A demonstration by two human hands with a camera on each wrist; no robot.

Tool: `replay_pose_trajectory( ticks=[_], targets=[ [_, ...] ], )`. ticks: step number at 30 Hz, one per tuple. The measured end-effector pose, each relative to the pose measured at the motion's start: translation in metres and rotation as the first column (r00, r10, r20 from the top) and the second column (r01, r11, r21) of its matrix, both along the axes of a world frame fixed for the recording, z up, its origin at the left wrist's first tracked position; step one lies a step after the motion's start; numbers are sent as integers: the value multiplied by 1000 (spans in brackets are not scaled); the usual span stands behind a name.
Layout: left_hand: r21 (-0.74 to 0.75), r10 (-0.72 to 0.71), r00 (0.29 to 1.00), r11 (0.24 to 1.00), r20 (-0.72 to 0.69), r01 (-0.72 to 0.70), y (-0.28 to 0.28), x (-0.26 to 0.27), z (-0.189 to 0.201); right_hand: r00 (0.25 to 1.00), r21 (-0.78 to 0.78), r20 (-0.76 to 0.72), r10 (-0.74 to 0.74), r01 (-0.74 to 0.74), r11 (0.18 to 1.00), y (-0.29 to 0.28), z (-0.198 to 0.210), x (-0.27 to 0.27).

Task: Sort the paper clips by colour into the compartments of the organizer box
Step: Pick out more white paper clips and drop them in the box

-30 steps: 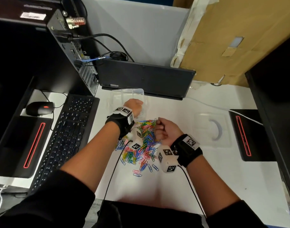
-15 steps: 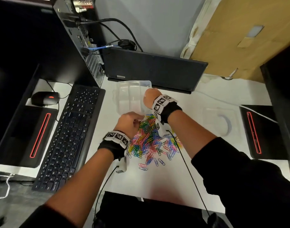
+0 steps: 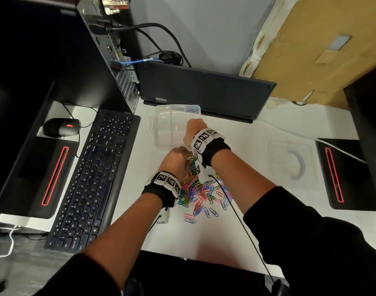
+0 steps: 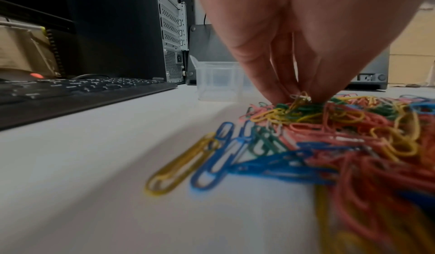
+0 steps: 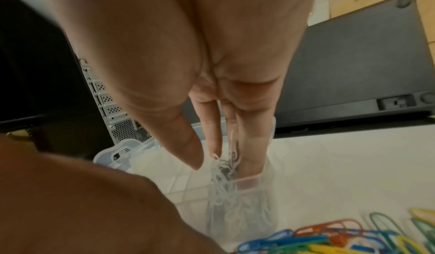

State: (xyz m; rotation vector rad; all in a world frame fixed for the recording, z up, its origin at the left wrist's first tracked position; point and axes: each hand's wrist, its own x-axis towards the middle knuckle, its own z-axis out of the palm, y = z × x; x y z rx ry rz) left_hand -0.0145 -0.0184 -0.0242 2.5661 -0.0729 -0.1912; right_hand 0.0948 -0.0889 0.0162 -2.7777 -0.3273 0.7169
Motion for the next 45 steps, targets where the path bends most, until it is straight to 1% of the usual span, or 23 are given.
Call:
replay_pose_trajectory(
  ticks=[2, 5, 7, 9, 11, 12, 14, 16, 19, 20, 25, 27, 29, 32, 37, 41, 45],
  targets=[
    [8, -4, 1000, 1000, -7, 4, 2, 0, -2, 1000, 27, 14, 23, -23, 999, -5, -4, 1],
    [-9, 16, 999, 1000, -32, -17, 4, -1, -1, 999, 160, 45, 11, -18, 987, -26, -4, 5],
    [-42, 55, 996, 997, -76, -58, 7, -1, 1, 994, 290, 77, -76, 51, 956, -50, -3, 6],
    [-85, 98, 989, 991, -110, -108, 10, -1, 2, 968, 373, 82, -236, 190, 908, -79, -7, 5],
    [-141, 133, 983, 979, -124, -150, 12, -3, 2, 936, 355, 92, -340, 288, 889, -106, -13, -1],
    [-168, 149, 980, 971, -131, -170, 12, -4, 2, 931, 320, 101, -351, 304, 897, -115, -16, -5],
    [-208, 182, 972, 955, -150, -211, 11, -7, 4, 945, 280, 90, -315, 280, 918, -124, -24, -15],
    [-246, 207, 964, 938, -167, -244, 10, -10, 4, 966, 311, 66, -249, 218, 925, -118, -31, -26],
    [-285, 246, 946, 910, -211, -300, 10, -17, 5, 985, 309, 121, -122, 80, 948, -96, -44, -40],
    [-297, 260, 938, 899, -229, -322, 11, -19, 5, 986, 292, 132, -106, 64, 954, -90, -48, -44],
    [-356, 326, 895, 832, -306, -425, 16, -26, 5, 982, 239, 170, -78, 36, 970, -80, -57, -55],
    [-386, 348, 875, 797, -337, -465, 18, -29, 4, 985, 251, 162, -63, 20, 968, -83, -56, -56],
    [-404, 358, 867, 777, -347, -483, 17, -31, 3, 987, 296, 149, -57, 11, 955, -90, -53, -58],
    [-418, 354, 865, 768, -354, -486, 16, -33, 1, 989, 406, 124, -75, 19, 914, -101, -48, -64],
    [-436, 367, 856, 745, -363, -504, 14, -37, 3, 994, 533, 76, -80, 27, 846, -113, -42, -77],
    [-443, 364, 849, 734, -384, -515, 11, -37, -1, 995, 547, 46, -84, 45, 836, -119, -37, -83],
    [-452, 381, 844, 720, -377, -526, 6, -38, 1, 993, 558, 9, -115, 90, 825, -124, -41, -85]
  ],
)
